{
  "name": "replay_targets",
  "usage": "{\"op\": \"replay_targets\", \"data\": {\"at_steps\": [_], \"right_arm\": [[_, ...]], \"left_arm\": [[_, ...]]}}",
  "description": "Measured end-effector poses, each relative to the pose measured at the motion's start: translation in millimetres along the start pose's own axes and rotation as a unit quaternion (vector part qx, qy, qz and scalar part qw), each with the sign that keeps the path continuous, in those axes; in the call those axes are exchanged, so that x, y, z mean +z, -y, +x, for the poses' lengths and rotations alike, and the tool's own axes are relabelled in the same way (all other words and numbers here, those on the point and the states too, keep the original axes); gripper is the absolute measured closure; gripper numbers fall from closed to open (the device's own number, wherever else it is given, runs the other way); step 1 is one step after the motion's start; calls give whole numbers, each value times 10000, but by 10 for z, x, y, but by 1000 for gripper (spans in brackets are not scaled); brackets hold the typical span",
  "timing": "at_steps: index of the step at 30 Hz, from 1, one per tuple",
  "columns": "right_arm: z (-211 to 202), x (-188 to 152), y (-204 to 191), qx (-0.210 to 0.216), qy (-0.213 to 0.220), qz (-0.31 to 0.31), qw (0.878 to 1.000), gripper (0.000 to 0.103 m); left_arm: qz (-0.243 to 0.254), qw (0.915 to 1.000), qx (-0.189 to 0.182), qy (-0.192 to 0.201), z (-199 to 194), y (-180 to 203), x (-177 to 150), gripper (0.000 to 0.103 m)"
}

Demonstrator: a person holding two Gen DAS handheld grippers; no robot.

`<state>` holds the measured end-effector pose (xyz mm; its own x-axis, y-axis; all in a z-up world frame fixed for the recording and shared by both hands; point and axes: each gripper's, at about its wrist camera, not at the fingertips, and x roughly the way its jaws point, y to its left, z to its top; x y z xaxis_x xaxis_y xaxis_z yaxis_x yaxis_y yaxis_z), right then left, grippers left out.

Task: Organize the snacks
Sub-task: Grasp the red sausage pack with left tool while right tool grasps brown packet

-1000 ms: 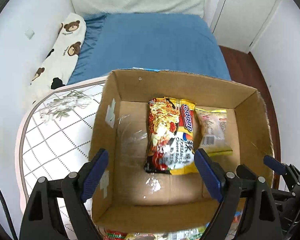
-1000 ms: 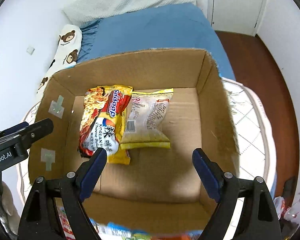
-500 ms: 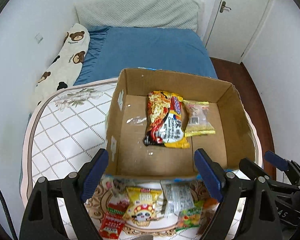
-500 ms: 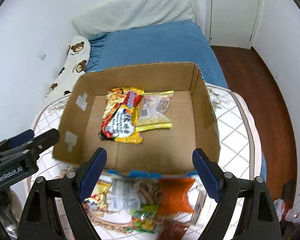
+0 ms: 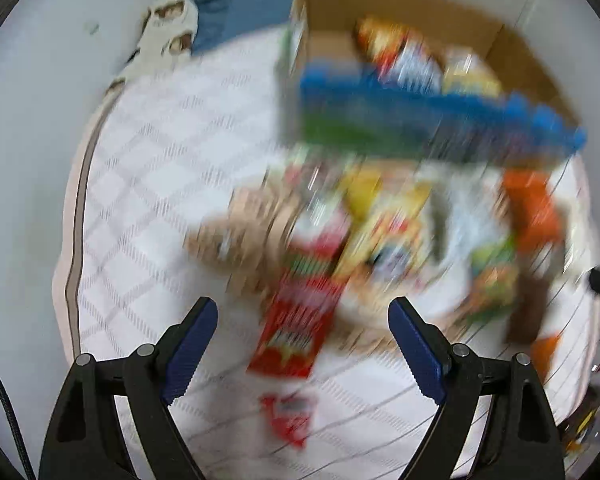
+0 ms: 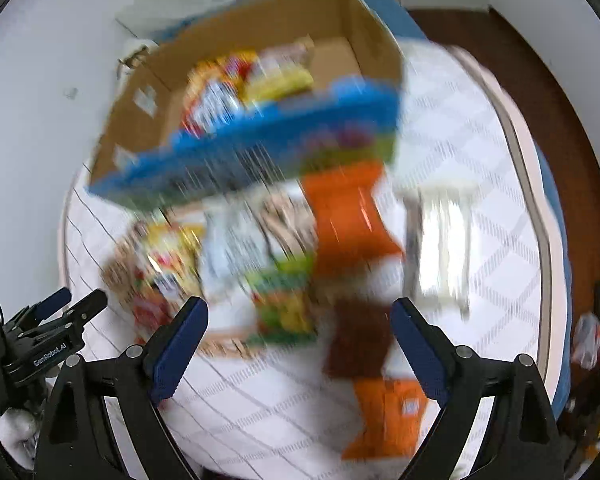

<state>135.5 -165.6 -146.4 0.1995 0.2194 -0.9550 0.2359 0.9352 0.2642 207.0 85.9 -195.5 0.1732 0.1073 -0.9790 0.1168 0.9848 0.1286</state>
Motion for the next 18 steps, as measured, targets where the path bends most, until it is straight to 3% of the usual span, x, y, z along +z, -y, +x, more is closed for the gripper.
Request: {"op": "replay_targets", "data": {"at_steps": [5,8,13,15,18], "right_arm": [[218,-498,337,-183,-471,322,9982,8],[329,-715,495,-252,-645,511,9963,8],[495,-880,693,-243,-756,822,9934,8],[545,-874,725,-322,-687,858,9934,8],[624,-806,753,-368,-605,926,9932,8]], "left_arm": [[-45,9970,22,-776,423,-223,-554,15],[-328,9937,-119,-1068,591,-307,-710,15],[-403,9965,-2,-734,549,-279,-596,15],[-144,9985,209,-493,516,-166,-458,15],[311,9976,343,-522,601,51,-258,15]]}}
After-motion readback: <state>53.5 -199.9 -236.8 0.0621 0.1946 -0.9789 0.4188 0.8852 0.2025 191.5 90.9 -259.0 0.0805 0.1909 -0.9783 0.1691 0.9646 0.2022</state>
